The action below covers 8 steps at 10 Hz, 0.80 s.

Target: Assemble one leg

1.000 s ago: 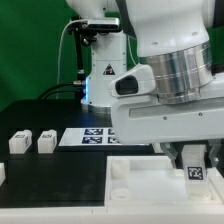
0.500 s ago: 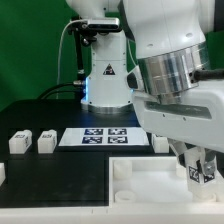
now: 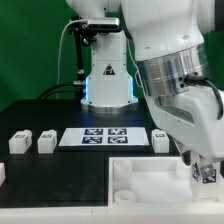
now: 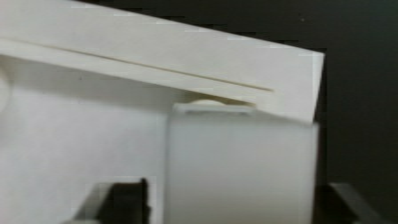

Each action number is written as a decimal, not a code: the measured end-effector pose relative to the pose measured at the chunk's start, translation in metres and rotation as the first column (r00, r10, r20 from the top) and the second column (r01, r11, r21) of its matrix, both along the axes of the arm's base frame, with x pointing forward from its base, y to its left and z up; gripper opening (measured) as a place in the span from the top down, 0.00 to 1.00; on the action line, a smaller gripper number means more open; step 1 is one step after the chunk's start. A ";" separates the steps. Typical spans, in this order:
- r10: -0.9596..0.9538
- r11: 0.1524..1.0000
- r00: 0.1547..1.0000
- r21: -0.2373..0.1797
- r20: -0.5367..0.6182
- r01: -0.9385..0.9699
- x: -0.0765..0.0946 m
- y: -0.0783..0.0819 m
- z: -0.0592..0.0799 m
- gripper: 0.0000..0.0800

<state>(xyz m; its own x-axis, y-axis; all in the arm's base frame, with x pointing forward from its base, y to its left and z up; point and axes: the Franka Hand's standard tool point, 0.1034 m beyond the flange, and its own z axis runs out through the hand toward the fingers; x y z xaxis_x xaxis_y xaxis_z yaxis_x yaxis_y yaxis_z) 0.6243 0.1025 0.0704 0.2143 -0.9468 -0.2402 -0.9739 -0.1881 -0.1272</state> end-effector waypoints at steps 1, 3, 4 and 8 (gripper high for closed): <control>0.208 0.978 0.977 -0.021 0.049 -0.207 -0.001 0.003 -0.002 0.24; 0.411 0.912 0.906 -0.048 0.099 -0.408 0.000 0.004 -0.003 0.20; 0.515 0.857 0.848 -0.070 0.122 -0.510 0.000 0.003 -0.003 0.20; 0.940 0.338 0.314 -0.221 0.135 -0.915 -0.003 0.003 -0.003 0.19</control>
Offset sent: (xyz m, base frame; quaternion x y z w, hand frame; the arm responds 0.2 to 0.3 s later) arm 0.0000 0.0000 0.0000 0.0000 0.0000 -0.2667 0.9638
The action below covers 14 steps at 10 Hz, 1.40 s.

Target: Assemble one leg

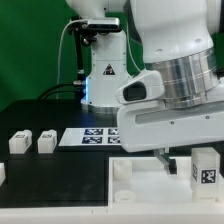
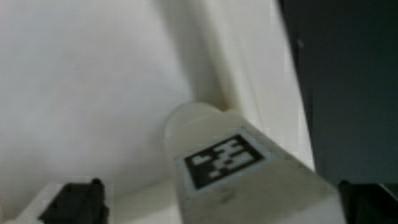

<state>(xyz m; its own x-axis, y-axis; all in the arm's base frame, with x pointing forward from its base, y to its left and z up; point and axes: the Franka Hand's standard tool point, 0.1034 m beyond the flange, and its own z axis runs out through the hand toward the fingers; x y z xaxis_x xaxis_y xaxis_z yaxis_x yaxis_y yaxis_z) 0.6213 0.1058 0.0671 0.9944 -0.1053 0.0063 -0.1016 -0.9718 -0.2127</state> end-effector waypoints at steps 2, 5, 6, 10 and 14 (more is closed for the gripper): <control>-0.063 0.998 0.998 0.009 -0.010 0.063 0.000 0.001 0.000 0.31; -0.337 0.940 0.938 0.025 -0.080 0.340 0.000 0.005 0.000 0.64; -0.425 0.903 0.900 0.021 -0.103 0.429 0.000 0.005 -0.001 0.64; -0.852 0.494 0.471 -0.048 -0.230 0.868 0.005 0.005 -0.001 0.64; -0.954 0.130 0.087 -0.134 -0.288 0.982 0.006 0.010 -0.001 0.63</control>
Offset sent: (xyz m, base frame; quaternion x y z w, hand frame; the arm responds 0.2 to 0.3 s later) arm 0.0000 0.0000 0.0000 0.0000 0.0000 0.2667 0.9638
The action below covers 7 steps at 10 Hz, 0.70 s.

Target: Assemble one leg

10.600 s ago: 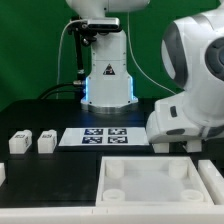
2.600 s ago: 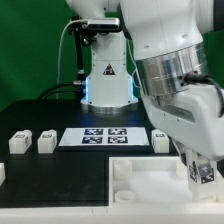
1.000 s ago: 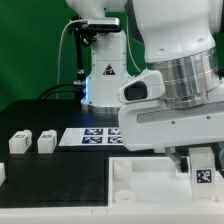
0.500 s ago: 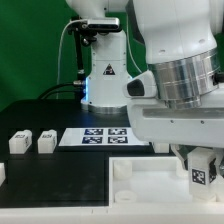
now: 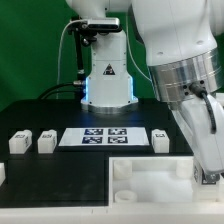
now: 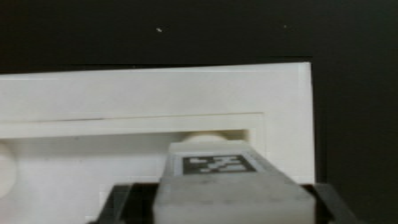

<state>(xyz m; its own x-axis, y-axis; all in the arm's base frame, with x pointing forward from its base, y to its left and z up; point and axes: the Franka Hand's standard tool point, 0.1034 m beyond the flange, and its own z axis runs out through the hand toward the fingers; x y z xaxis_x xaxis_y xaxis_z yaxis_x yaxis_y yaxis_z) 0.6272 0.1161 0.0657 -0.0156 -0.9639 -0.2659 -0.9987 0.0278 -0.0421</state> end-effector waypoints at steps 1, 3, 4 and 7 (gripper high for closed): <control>0.036 0.999 0.999 -0.001 0.009 -0.036 0.000 0.000 0.000 0.63; 0.287 0.958 0.957 -0.010 0.040 -0.287 -0.006 0.003 -0.001 0.41; 0.437 0.899 0.898 -0.018 0.052 -0.437 -0.006 0.006 0.003 0.41; 0.661 0.749 0.740 -0.061 0.120 -0.659 -0.005 0.005 0.002 0.20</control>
Offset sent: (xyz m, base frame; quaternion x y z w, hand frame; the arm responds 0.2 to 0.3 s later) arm -0.0001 0.0149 0.0145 -0.1180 0.0182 -0.4426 0.8887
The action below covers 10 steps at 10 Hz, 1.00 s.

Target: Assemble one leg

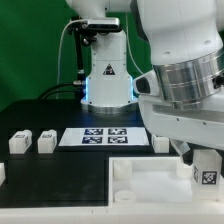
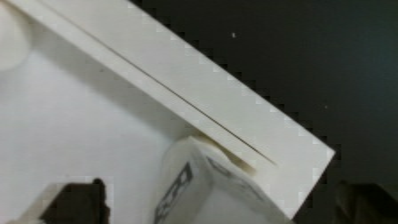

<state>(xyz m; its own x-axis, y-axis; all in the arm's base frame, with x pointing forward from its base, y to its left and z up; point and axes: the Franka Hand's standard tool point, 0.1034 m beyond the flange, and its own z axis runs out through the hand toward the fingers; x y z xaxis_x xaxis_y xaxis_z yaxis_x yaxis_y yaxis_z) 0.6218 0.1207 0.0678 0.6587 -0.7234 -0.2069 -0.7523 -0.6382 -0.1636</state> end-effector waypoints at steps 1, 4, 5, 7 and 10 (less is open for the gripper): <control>0.149 0.989 0.988 -0.014 0.029 -0.148 -0.001 -0.001 0.000 0.19; 0.537 0.842 0.838 -0.125 0.095 -0.526 0.000 0.002 0.000 0.19; 0.578 0.815 0.807 -0.144 0.123 -0.562 0.000 0.001 -0.003 0.20; 0.518 0.854 0.848 -0.134 0.114 -0.504 0.000 0.001 -0.003 0.35; 0.260 0.961 0.963 -0.114 0.068 -0.251 -0.002 -0.003 -0.005 0.63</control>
Offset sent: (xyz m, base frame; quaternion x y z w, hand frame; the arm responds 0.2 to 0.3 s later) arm -0.0063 -0.0005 0.0026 -0.0596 0.0720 -0.2983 0.9499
